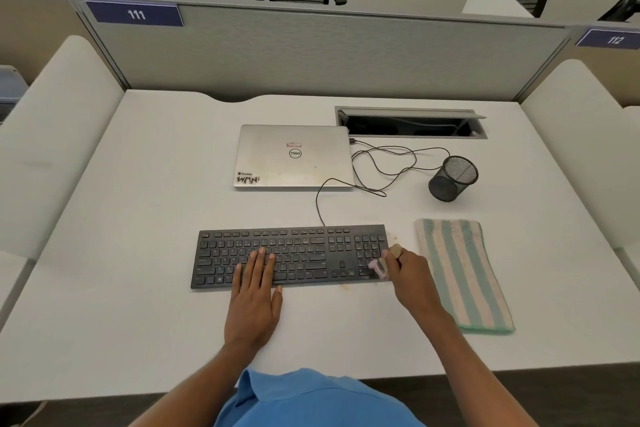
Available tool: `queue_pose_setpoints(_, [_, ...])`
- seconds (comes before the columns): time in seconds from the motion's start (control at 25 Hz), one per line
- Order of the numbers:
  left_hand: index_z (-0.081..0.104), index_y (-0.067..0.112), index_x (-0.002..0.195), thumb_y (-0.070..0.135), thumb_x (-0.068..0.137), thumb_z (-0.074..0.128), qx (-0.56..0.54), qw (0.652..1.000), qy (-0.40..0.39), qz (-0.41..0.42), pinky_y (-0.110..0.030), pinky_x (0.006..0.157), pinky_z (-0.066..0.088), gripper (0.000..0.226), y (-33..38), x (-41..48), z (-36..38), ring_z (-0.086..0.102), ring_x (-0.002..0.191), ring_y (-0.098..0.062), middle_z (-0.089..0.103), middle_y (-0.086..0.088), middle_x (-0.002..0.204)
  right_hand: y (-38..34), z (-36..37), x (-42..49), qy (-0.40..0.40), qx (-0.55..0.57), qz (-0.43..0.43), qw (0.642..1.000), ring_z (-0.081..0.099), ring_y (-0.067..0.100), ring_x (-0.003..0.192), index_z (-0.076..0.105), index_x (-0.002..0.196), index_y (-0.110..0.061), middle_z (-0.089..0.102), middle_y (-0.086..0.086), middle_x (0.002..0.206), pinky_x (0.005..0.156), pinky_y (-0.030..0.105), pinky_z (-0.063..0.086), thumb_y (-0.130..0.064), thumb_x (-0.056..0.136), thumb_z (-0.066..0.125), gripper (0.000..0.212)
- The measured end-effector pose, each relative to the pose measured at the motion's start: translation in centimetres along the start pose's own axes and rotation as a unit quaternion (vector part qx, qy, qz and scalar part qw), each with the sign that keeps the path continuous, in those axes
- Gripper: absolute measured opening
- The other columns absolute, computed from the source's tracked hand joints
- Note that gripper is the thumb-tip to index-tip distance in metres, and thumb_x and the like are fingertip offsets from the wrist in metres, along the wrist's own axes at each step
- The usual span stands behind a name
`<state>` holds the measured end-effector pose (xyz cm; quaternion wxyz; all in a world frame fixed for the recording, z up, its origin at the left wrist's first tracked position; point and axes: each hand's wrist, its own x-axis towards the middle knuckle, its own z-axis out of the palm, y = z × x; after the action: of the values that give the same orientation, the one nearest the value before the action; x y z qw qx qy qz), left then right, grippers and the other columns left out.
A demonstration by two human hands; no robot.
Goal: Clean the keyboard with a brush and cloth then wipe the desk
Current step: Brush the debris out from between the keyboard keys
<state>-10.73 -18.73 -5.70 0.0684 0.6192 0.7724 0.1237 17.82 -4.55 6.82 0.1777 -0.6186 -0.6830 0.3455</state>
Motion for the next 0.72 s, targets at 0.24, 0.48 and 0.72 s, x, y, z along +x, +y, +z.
queue_pose_setpoints(0.24, [0.016,0.014,0.169,0.038,0.107,0.034,-0.003,1.0,0.003,0.002,-0.052,0.131,0.01,0.069,0.0,0.0,-0.1,0.005,0.164,-0.022,0.01,-0.005,0.178,0.3,-0.9,0.6,0.081,-0.019,0.016,0.996,0.062,0.019,0.058,0.057,0.072,-0.009,0.064,0.002,0.061,0.054,0.04,0.047,-0.027,0.106,0.045,0.04])
queue_pose_setpoints(0.48, [0.014,0.015,0.169,0.038,0.107,0.034,0.003,1.0,-0.001,-0.001,-0.051,0.131,0.009,0.07,0.0,0.0,-0.1,0.003,0.164,-0.022,0.009,-0.005,0.178,0.9,0.5,-0.4,0.058,-0.001,0.035,0.998,0.064,0.022,0.06,0.058,0.075,-0.008,0.065,0.003,0.063,0.055,0.04,0.049,-0.026,0.107,0.043,0.039])
queue_pose_setpoints(0.72, [0.014,0.015,0.169,0.038,0.107,0.034,0.0,1.0,-0.001,0.001,-0.052,0.131,0.01,0.07,-0.1,0.0,0.0,0.004,0.164,-0.022,0.009,-0.005,0.178,-0.3,-1.2,1.3,0.065,-0.004,0.047,0.997,0.063,0.022,0.062,0.058,0.072,-0.008,0.066,0.004,0.064,0.058,0.041,0.05,-0.027,0.106,0.047,0.04])
